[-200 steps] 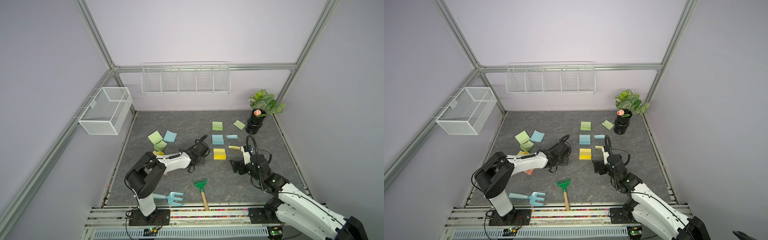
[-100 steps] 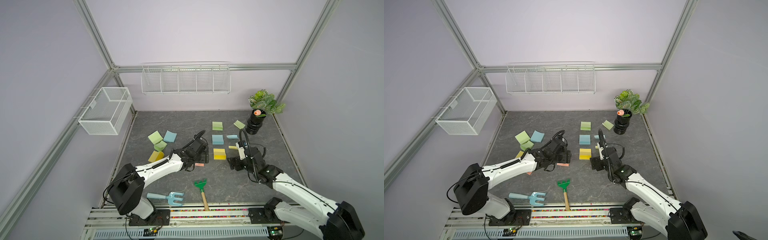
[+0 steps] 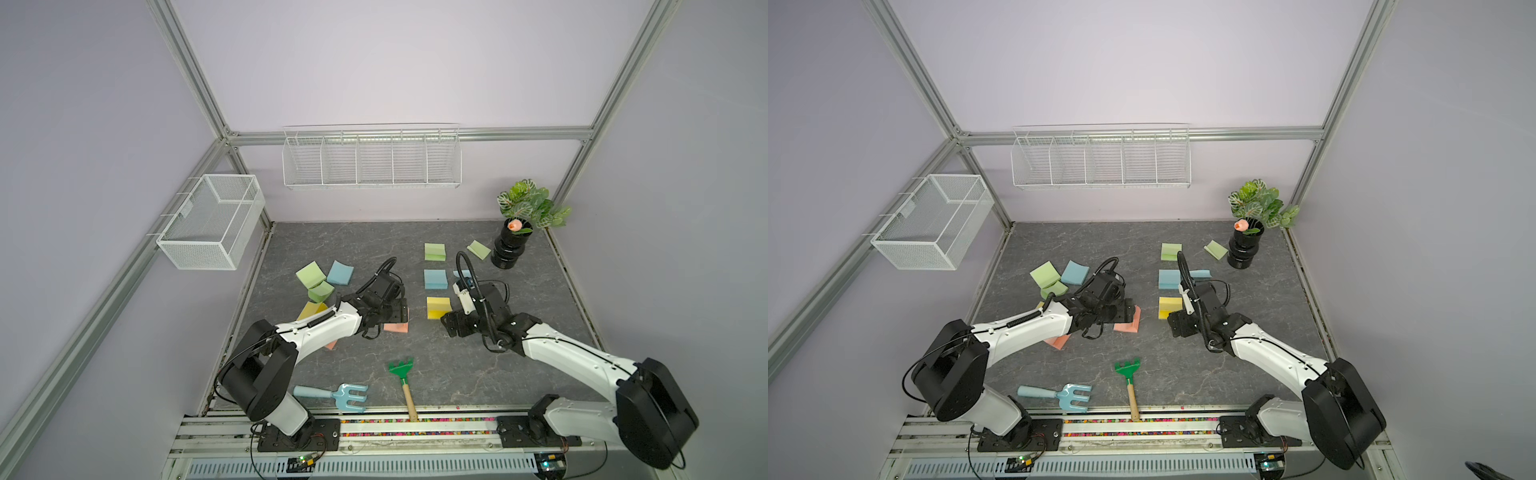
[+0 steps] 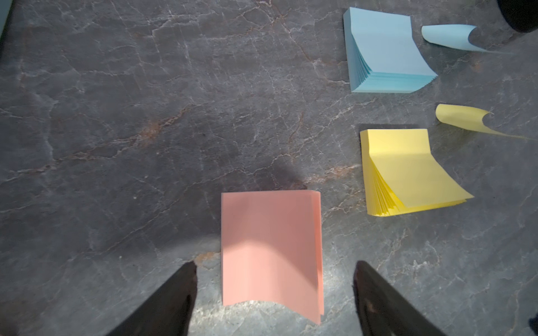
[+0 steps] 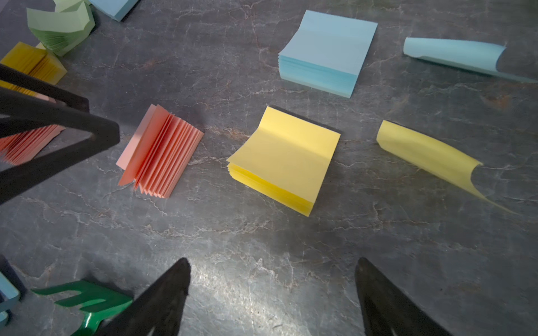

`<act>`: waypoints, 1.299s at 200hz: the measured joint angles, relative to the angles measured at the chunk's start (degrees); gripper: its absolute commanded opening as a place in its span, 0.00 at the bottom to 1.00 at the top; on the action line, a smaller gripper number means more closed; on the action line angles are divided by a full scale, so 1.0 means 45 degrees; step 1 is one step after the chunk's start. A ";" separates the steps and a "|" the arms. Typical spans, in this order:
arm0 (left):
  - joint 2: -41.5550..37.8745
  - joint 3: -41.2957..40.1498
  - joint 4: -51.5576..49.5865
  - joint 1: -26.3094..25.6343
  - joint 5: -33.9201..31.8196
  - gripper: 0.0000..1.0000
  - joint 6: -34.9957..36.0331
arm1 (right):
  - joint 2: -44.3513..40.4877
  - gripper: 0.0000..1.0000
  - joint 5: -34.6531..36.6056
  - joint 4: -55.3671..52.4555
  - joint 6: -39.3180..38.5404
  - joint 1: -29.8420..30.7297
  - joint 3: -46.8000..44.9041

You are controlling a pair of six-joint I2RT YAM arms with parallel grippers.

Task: Tear off pages from different memo pads
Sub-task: Pick up the memo pad from the center of the board.

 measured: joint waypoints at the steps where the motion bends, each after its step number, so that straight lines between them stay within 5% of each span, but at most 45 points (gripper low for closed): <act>1: 0.0005 0.0000 0.0005 0.0005 0.0005 0.85 0.0000 | 0.0024 0.89 0.0000 0.0005 -0.0005 0.0000 0.0000; 260: 0.0495 -0.0607 0.0112 0.0087 -0.0801 0.69 -0.0219 | 0.1574 0.89 -0.0233 -0.0495 -0.0554 0.0748 0.1530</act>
